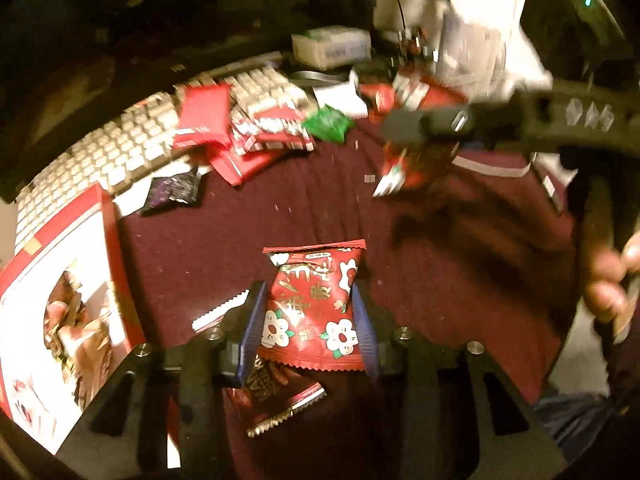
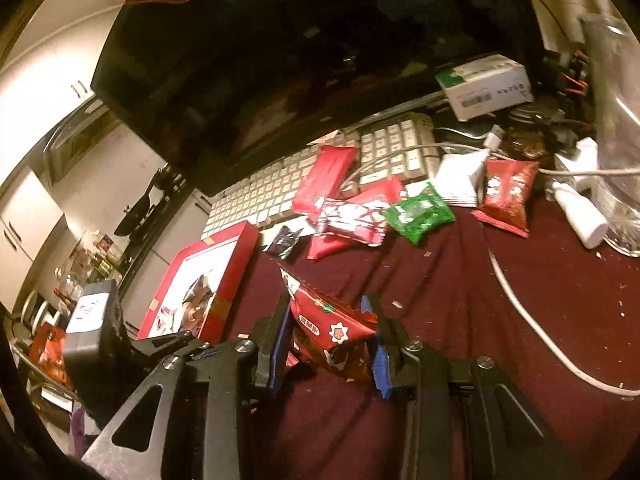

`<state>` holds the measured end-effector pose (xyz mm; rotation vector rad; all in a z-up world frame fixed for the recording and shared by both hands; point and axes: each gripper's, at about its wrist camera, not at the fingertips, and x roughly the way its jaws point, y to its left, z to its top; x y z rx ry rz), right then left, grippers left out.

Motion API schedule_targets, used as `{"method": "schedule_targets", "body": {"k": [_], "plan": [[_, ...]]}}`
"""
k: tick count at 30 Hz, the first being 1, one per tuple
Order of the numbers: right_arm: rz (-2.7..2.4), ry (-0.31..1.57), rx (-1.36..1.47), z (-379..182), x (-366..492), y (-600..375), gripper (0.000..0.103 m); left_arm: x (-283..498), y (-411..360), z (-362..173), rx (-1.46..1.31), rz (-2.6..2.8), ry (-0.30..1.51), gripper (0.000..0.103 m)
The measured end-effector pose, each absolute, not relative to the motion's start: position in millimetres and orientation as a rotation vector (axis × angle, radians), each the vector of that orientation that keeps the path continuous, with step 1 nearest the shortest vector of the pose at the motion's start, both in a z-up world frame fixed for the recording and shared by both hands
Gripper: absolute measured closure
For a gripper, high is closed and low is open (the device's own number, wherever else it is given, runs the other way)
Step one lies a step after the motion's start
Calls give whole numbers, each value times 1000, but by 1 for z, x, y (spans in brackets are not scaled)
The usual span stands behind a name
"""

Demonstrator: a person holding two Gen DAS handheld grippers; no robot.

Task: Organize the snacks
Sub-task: 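Carry both red bags over the tray and open both grippers, then grasp the brown Nutty snack bar on the cloth with the left gripper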

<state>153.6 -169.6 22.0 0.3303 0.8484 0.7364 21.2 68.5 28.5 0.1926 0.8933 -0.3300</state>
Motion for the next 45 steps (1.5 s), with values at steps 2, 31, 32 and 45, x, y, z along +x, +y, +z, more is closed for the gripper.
{"method": "schedule_targets", "body": {"k": [2,31,32,45], "plan": [[754,847,308,26,151,-157,68,11,82,46,129,-320,833,63],[981,808,49,60,124,51,50,-48,269,63,-141,206,765,54],[958,799,66,61,129,39,47,-48,261,65,-131,187,764,53],[626,752,216,34,156,-156,39,-10,95,47,57,-61,899,41]]}}
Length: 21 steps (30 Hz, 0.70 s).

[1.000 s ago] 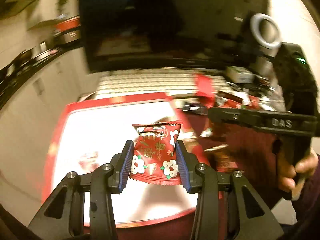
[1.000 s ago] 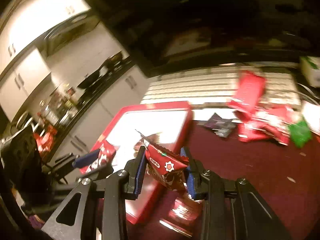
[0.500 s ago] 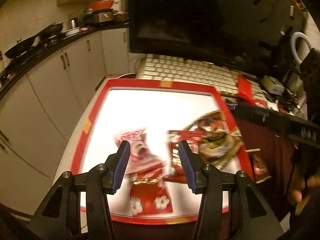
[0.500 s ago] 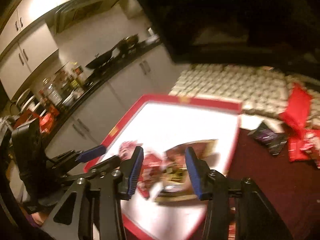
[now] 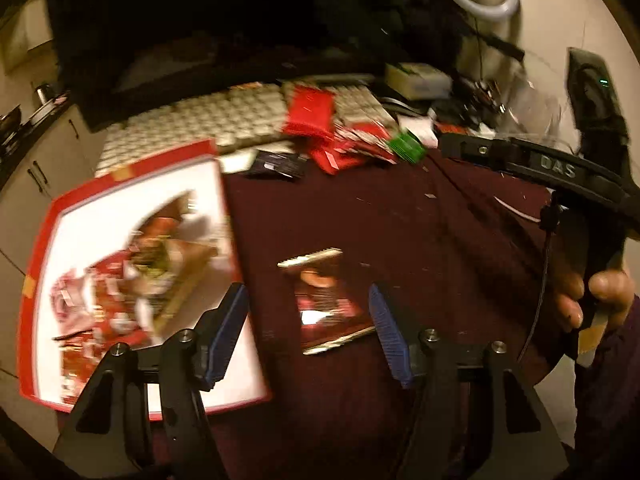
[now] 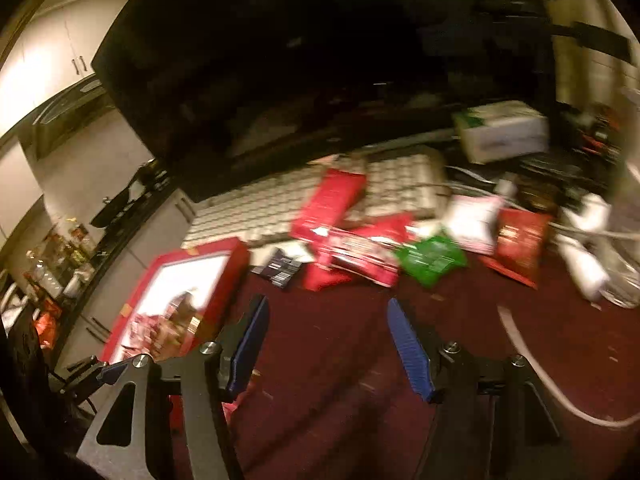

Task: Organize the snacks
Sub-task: 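Grasp the brown Nutty snack bar on the cloth with the left gripper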

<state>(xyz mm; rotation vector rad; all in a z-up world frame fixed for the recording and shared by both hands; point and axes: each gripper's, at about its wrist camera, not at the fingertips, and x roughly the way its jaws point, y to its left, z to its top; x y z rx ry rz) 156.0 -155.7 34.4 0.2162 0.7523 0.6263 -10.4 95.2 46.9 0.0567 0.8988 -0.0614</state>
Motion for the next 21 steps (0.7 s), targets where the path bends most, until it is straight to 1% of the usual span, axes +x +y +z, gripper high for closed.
{"method": "schedule_targets", "body": {"k": [4,10,11,12,13,16,17,18,20,21], "plan": [[584,725,189,29,142,-183,38,5,75,30,65,2,986,41],[551,688,192,27,130,-215,35,14,79,7,9,59,1066,41],[550,687,196,27,130,-217,35,15,79,3,4,59,1077,38],[549,687,203,26,130,-220,35,15,78,2,-9,55,1060,35],[546,688,209,26,130,-222,35,15,78,2,-8,53,1056,34],[545,695,225,24,130,-225,35,15,77,2,-14,36,1025,35],[546,695,222,25,131,-225,35,16,76,2,-10,24,1013,40],[545,695,216,26,131,-224,35,17,74,3,5,14,995,52],[547,699,208,28,133,-220,35,18,72,4,17,-10,973,67],[552,702,206,28,134,-217,35,18,74,5,-1,-21,970,67]]}}
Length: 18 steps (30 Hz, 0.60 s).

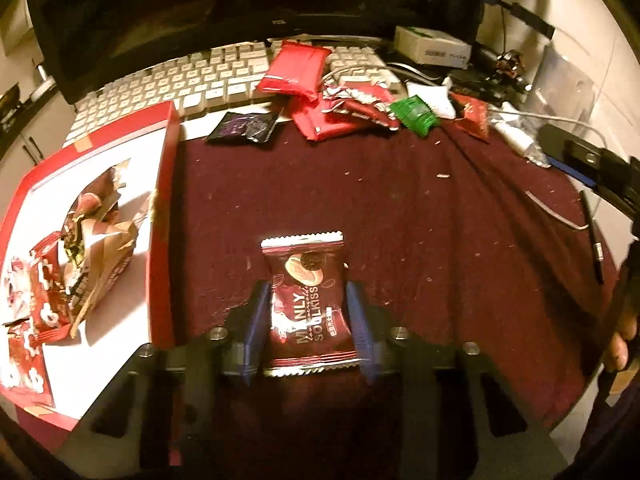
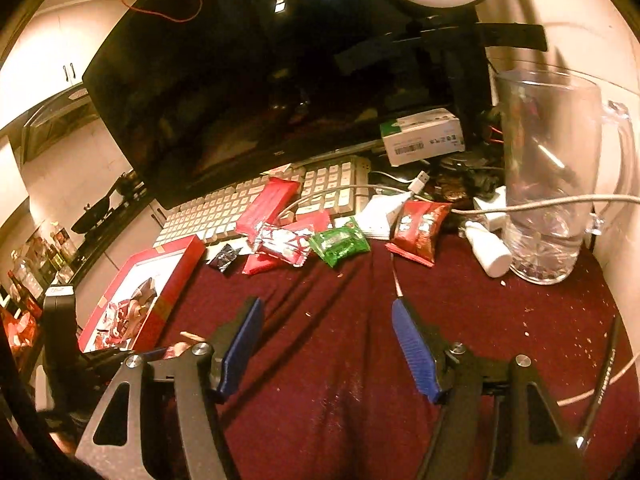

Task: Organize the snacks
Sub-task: 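Grasp the brown Nutty snack bar on the cloth with the left gripper, then carry the brown bar to the tray while right gripper grasps red-white bag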

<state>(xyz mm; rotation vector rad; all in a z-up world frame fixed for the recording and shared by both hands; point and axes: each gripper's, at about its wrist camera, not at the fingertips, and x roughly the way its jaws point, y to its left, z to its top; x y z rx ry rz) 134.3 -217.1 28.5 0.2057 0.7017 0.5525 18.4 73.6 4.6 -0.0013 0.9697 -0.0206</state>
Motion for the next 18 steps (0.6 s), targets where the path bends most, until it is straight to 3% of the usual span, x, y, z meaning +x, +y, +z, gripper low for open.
{"method": "schedule_targets", "body": {"k": [9,18], "plan": [[659,765,-8,46,171,-142,35,6,85,23,-63,-74,899,71],[707,865,-214,22,232,-61,35,-22,112,62,-116,-78,808,71]]}}
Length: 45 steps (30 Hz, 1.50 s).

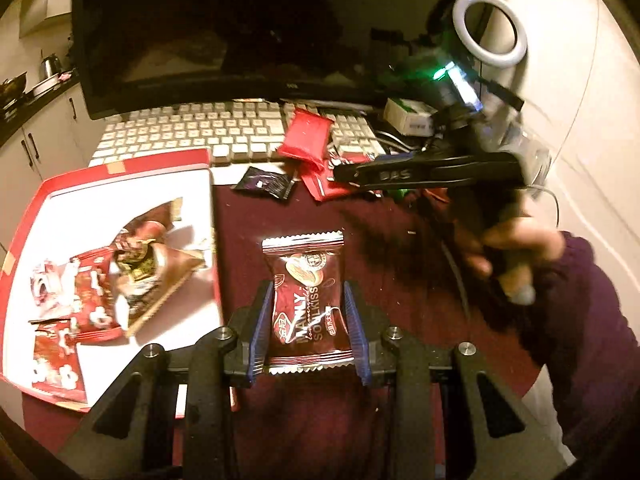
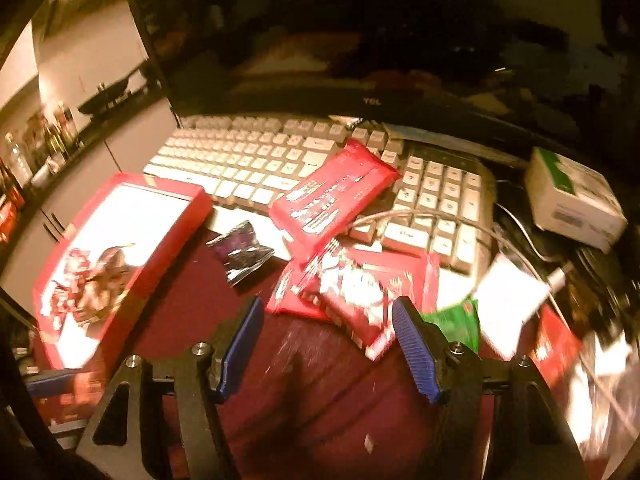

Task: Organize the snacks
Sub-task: 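Carry the brown bar to the tray while right gripper grasps red-white bag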

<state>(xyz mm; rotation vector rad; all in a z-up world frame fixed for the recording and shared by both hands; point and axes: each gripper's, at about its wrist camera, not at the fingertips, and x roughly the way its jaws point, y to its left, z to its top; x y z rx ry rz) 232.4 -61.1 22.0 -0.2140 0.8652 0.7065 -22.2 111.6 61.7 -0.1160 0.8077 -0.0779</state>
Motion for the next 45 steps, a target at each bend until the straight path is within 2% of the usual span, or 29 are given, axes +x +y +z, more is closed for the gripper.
{"method": "schedule_targets", "body": {"k": [7,10,12,13,14,16,24,34,45], "plan": [[695,934,-206,2,263,-49,37,-29,131,68,-157,-56,782,71],[652,919,-242,1,259,-47,51,-30,134,67,-163,-48,780,71],[631,918,-252,0,254,-48,56,-32,136,68,-167,-43,775,71],[623,925,-241,0,251,-50,61,-34,138,69,-172,-41,773,71],[613,931,-229,1,248,-53,72,-35,140,69,-175,-38,772,71],[623,961,-161,2,242,-63,75,-38,144,69,-180,-27,767,71],[780,1021,141,13,215,-80,76,-51,169,70,-204,12,751,71],[1013,989,189,44,175,-6,77,-63,226,67,-253,137,725,70],[1157,1054,172,36,163,89,76,-40,274,50,-261,221,757,70]]}}
